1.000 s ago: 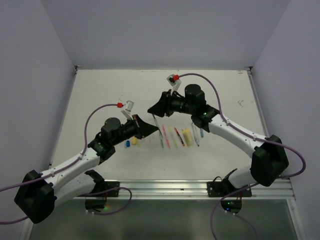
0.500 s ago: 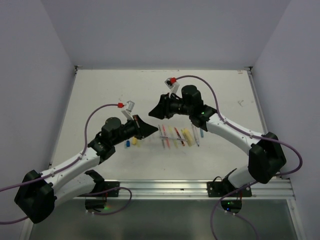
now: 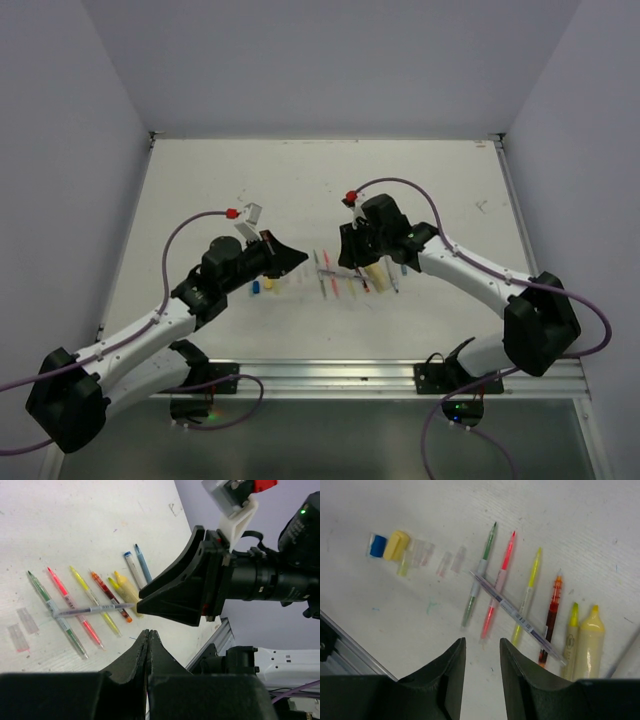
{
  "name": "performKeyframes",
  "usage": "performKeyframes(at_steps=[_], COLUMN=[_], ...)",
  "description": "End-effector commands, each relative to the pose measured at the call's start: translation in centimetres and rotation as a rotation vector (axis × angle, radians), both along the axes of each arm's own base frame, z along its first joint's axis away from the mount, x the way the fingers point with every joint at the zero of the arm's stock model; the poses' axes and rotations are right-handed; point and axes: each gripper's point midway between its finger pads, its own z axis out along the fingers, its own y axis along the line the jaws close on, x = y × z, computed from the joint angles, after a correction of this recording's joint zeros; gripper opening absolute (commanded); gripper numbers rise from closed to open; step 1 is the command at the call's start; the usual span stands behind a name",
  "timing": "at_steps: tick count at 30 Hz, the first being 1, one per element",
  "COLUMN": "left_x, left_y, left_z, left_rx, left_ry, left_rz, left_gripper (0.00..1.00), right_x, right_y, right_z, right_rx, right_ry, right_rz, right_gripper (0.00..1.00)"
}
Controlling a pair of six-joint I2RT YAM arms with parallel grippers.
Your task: Open the pen caps
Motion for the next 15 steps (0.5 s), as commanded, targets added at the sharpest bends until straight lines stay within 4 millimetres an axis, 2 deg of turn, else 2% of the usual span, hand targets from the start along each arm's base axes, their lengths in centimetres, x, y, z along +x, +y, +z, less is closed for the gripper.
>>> performKeyframes(at_steps=[1, 2, 6, 11, 15], left_x=[0.6, 0.7, 0.6, 0.6, 0.4], left_y=[0.7, 0.7, 0.6, 0.4, 0.1], left_z=[1.5, 1.8, 1.8, 1.2, 1.1], left_rx=[-0.022, -0.032, -0.027, -0.02, -0.023], left_ry=[-0.059, -0.07, -0.079, -0.073, -0.08], left_rz=[0.054, 0.057, 0.046, 0.034, 0.014], left_gripper=[0.0, 0.0, 0.0, 0.0, 0.0], right_x=[0.3, 0.7, 1.7, 1.2, -0.3], right_y=[-0.9, -0.8, -1.5, -2.1, -1.0], right_z=[-0.7, -0.7, -2.4, -3.8, -4.8], right_rx=[-0.077, -0.088, -0.189, -0.248, -0.26], right_ry=[-0.043, -0.051, -0.036, -0.046, -0.044], right_rz=[0.05, 0.056, 0.054, 0.102, 0.19], right_gripper=[0.38, 0.39, 0.39, 0.39, 0.38])
